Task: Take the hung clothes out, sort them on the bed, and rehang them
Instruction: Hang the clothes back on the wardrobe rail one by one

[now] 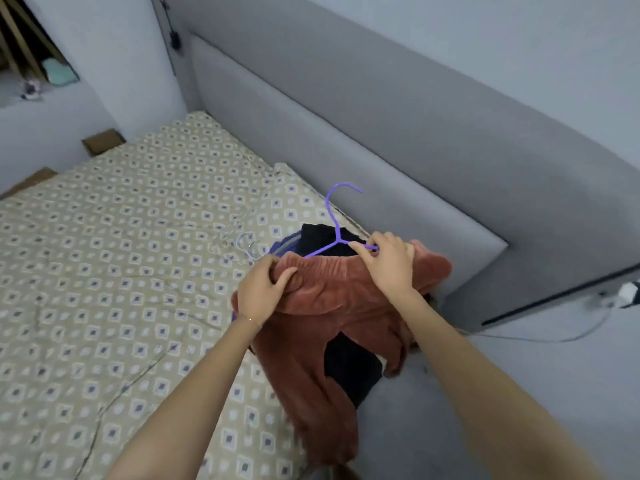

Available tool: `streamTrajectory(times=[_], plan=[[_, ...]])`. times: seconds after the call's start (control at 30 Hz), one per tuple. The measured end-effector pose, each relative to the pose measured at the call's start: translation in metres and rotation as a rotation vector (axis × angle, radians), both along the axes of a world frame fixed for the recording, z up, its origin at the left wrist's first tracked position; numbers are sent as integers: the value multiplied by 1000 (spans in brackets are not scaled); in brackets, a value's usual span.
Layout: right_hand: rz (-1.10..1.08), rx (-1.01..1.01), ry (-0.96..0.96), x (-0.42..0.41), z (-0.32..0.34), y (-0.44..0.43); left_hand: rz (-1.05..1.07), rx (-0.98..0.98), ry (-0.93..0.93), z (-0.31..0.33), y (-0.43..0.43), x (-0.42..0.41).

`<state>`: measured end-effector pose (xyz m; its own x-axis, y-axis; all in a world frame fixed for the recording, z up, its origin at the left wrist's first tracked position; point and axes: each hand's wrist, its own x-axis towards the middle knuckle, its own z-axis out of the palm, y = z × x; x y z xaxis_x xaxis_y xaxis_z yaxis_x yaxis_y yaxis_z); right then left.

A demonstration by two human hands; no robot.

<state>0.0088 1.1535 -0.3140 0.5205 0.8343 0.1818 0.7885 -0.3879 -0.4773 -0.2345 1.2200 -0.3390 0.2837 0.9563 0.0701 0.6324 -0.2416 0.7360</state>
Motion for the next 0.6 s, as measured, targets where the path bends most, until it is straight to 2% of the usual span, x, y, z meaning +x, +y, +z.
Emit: streamTrajectory(times=[0.3,0.6], plan=[[-353,73,17,-7,66,-175,-349,161,0,60,-95,31],[-769,129,54,9,104,-380,-857,398,-18,112,-222,131]])
